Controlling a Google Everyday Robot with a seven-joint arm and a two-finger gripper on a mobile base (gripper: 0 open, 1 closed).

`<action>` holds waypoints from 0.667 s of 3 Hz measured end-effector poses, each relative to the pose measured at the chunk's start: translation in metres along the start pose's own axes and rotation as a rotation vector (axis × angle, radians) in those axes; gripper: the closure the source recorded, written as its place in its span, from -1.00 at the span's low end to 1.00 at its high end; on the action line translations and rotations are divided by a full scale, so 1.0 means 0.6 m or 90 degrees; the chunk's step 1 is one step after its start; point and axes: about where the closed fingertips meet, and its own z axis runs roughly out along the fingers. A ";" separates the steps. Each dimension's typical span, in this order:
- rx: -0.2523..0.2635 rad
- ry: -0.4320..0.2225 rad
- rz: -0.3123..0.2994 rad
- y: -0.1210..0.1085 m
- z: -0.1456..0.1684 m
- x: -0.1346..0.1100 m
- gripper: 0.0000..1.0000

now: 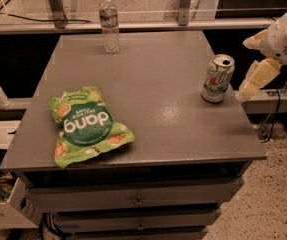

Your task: Pick 7up can

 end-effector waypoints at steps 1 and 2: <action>-0.015 -0.034 0.016 -0.019 0.040 -0.007 -1.00; -0.025 -0.055 0.025 -0.029 0.064 -0.017 -1.00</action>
Offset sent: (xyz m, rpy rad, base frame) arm 0.0449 0.0241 -0.0294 0.1459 0.0203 0.0022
